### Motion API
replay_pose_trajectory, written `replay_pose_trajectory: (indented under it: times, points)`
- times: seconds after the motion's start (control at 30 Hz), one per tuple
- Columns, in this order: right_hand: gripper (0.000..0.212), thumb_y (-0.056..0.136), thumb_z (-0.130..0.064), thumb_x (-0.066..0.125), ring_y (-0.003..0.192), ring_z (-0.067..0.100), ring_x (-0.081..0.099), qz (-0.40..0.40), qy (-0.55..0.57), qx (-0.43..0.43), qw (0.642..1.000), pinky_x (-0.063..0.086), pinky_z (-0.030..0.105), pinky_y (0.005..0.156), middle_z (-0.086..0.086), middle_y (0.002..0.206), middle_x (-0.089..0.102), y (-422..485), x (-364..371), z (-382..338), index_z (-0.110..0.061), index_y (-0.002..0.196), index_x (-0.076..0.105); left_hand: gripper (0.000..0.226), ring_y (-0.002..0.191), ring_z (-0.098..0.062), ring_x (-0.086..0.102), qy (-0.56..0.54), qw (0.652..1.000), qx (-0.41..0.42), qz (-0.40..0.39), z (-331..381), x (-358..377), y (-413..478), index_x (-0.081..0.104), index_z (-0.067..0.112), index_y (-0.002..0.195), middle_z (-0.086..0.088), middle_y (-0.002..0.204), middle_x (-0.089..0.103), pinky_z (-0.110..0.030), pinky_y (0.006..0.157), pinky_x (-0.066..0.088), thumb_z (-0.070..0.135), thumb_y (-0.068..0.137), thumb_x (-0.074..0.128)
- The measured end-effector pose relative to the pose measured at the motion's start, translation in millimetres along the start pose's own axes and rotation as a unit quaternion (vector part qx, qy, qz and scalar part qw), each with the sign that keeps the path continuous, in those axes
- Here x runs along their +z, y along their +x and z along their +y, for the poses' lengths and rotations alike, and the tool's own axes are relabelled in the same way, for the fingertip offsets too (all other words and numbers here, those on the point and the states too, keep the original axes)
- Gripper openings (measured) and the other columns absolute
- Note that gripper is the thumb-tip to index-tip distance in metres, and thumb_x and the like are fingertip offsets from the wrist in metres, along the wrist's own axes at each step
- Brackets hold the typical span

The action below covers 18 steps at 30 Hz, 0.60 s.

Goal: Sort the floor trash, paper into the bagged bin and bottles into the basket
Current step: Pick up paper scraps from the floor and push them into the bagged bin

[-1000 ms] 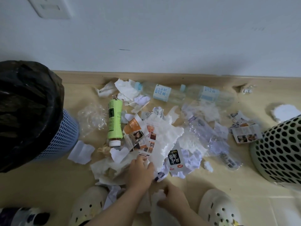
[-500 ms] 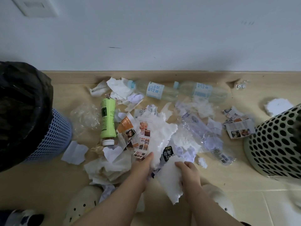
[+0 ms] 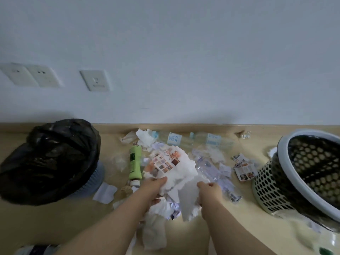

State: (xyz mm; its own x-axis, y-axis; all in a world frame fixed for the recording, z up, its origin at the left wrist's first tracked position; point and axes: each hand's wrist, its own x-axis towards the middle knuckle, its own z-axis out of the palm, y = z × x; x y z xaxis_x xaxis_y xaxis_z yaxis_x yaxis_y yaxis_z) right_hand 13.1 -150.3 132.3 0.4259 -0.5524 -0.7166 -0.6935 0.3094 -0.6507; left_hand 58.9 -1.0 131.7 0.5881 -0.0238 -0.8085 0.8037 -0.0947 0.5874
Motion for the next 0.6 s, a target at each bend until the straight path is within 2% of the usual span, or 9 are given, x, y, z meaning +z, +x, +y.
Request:
replay_pose_trajectory:
  times: [0.13, 0.23, 0.33, 0.43, 0.5, 0.6]
  points:
    - [0.009, 0.089, -0.007, 0.050, 0.057, 0.023, 0.038, -0.009, 0.022, -0.002, 1.000, 0.034, 0.033, 0.053, 0.012, 0.068, 0.041, -50.6, -7.7, -13.2, -0.008, 0.090, 0.042, 0.010, 0.072, -0.016, 0.057, -0.033, 0.999, 0.032, -0.007, 17.6, -13.8, -56.2, 0.056, 0.019, 0.088, -0.002, 0.084, 0.062, -0.026, 0.068, 0.045, 0.029, 0.089, 0.059]
    - [0.011, 0.089, -0.007, 0.054, 0.062, 0.026, 0.044, -0.011, 0.044, -0.028, 0.999, 0.038, 0.033, 0.053, 0.015, 0.075, 0.048, -82.7, -14.8, -23.3, -0.005, 0.096, 0.046, 0.010, 0.071, -0.015, 0.057, -0.073, 0.996, 0.036, -0.028, 21.6, -20.3, -93.8, 0.057, 0.019, 0.086, -0.002, 0.082, 0.062, -0.025, 0.064, 0.045, 0.028, 0.088, 0.061]
    - [0.030, 0.089, -0.006, 0.055, 0.074, 0.028, 0.049, -0.026, 0.110, -0.034, 0.993, 0.048, 0.040, 0.065, 0.012, 0.077, 0.050, -104.7, -15.6, -29.3, -0.001, 0.118, 0.049, 0.009, 0.073, -0.017, 0.055, -0.101, 0.993, 0.051, -0.016, 24.6, -27.4, -114.8, 0.057, 0.019, 0.083, -0.004, 0.082, 0.060, -0.024, 0.062, 0.046, 0.025, 0.086, 0.063]
    - [0.039, 0.091, -0.002, 0.053, 0.073, 0.026, 0.056, -0.070, 0.196, -0.001, 0.978, 0.049, 0.035, 0.056, 0.012, 0.083, 0.053, -122.5, -12.7, -35.2, -0.009, 0.128, 0.044, 0.012, 0.083, -0.021, 0.054, -0.097, 0.994, 0.057, -0.019, 25.5, -35.2, -124.6, 0.058, 0.017, 0.088, -0.009, 0.095, 0.058, -0.027, 0.064, 0.048, 0.027, 0.084, 0.063]
    - [0.051, 0.091, 0.000, 0.052, 0.069, 0.026, 0.058, -0.086, 0.216, 0.002, 0.972, 0.052, 0.035, 0.052, 0.012, 0.085, 0.053, -127.0, -8.0, -37.6, -0.018, 0.136, 0.037, 0.015, 0.082, -0.022, 0.054, -0.094, 0.994, 0.038, -0.039, 26.2, -39.8, -127.3, 0.059, 0.014, 0.091, -0.010, 0.094, 0.056, -0.029, 0.066, 0.050, 0.026, 0.083, 0.063]
    - [0.057, 0.091, -0.001, 0.051, 0.063, 0.025, 0.058, -0.087, 0.201, 0.001, 0.976, 0.054, 0.029, 0.044, 0.010, 0.079, 0.051, -131.3, -1.5, -36.4, -0.027, 0.139, 0.033, 0.021, 0.072, -0.026, 0.059, -0.209, 0.972, -0.043, -0.103, 30.0, -47.6, -133.5, 0.060, 0.005, 0.090, -0.015, 0.083, 0.059, -0.034, 0.060, 0.055, 0.025, 0.086, 0.059]
